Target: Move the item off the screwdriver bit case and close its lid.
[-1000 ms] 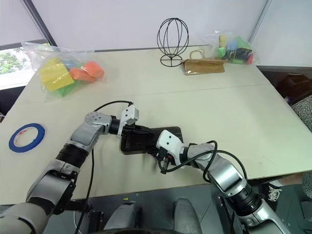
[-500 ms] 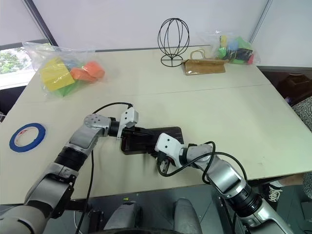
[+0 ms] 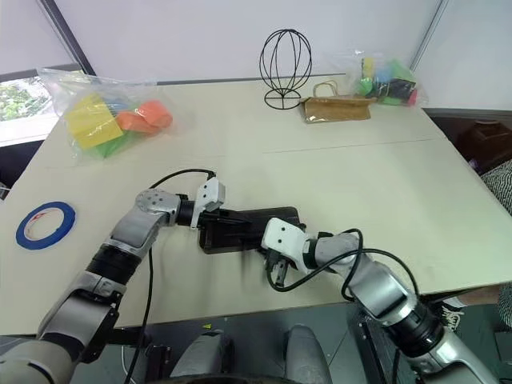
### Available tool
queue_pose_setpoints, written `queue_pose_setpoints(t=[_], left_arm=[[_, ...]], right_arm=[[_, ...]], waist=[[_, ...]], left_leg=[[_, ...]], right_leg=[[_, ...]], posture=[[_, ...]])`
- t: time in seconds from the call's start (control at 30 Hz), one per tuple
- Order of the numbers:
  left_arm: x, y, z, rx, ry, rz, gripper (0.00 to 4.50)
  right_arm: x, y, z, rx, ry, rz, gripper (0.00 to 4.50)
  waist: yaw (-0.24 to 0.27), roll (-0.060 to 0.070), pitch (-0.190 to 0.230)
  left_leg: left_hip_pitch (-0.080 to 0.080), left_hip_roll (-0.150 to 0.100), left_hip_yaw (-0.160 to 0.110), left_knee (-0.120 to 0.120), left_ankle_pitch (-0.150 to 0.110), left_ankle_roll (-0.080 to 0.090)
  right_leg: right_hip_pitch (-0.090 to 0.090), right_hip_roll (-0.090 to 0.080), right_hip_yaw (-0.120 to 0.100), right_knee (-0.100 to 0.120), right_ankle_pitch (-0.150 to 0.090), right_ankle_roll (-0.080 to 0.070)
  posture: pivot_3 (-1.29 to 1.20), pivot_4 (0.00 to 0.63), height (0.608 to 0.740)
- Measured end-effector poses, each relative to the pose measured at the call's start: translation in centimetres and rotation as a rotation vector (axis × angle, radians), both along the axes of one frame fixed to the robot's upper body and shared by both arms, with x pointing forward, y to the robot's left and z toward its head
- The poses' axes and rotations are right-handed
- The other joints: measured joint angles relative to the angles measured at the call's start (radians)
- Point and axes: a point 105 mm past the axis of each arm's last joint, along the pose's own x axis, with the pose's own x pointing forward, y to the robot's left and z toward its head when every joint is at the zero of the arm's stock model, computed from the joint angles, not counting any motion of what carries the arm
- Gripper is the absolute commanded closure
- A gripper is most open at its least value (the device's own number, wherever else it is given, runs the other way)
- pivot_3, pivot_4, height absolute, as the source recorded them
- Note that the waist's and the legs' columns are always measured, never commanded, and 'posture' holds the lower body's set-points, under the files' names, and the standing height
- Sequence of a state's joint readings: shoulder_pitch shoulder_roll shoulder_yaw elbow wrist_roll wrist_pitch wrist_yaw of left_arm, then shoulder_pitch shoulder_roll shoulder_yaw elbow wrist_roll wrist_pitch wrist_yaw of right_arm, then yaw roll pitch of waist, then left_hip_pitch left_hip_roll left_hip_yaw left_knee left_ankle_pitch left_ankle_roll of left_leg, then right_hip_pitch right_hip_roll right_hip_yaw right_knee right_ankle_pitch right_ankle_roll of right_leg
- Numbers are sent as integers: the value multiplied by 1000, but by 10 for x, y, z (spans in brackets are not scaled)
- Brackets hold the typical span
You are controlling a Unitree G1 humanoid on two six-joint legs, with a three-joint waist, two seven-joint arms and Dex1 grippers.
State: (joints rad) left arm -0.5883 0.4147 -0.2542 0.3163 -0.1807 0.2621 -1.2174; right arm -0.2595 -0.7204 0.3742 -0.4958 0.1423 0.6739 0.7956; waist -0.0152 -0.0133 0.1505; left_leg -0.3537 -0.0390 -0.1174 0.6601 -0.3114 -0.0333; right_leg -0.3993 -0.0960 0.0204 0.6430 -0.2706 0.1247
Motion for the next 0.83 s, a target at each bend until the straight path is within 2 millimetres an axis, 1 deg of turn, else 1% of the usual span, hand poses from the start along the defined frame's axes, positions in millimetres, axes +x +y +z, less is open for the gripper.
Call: queue_pose_setpoints(t=[0.17,0.27,0.37,0.43,0.5,0.6,0.67,0.77,0.83], left_arm=[[-2,10,9,-67,90,92,4500],[-2,21,17,-94,132,167,4500],[-5,36,34,-108,109,223,4500],[-8,43,45,-122,86,246,4500],[-15,51,54,-130,81,263,4500],[-29,70,58,-110,99,309,4500],[-39,82,59,-96,113,341,4500],[-58,96,59,-59,137,359,4500],[-64,100,60,-56,143,364,4500]], right_arm=[[-11,-21,11,-8,43,-8,4456],[-14,-30,21,-4,50,-7,4456],[-10,-44,40,13,27,-40,4456],[-6,-49,55,30,-5,-55,4456],[-3,-55,68,34,-28,-65,4456],[-2,-64,87,37,-64,-81,4456],[-2,-67,96,45,-78,-79,4456],[-5,-71,103,49,-74,-79,4456],[-6,-74,102,34,-64,-78,4456]], waist=[[1,1,2],[1,0,8],[2,0,13],[3,0,14],[3,0,14],[2,1,16],[3,1,16],[4,1,16],[9,2,16]], left_leg=[[-3,0,0,-3,0,0],[-5,0,-1,-4,0,0],[-7,0,-1,-6,0,0],[-6,0,-1,-8,0,0],[-7,0,-1,-11,0,0],[-11,0,0,-12,0,-1],[-15,1,-1,-11,1,-1],[-19,0,0,-11,1,-2],[-19,0,1,-11,1,-3]], right_leg=[[-3,0,0,-4,0,0],[-5,-1,0,-4,0,0],[-7,-1,0,-6,0,0],[-7,-2,0,-8,0,0],[-7,-2,0,-10,0,0],[-11,-2,1,-12,0,0],[-14,-2,0,-12,0,0],[-18,-3,1,-12,0,0],[-18,-4,0,-12,0,0]], posture=[[0,150,740],[0,150,740],[0,150,740],[0,150,740],[0,150,740],[0,150,740],[0,150,740],[0,150,740],[0,150,740]])
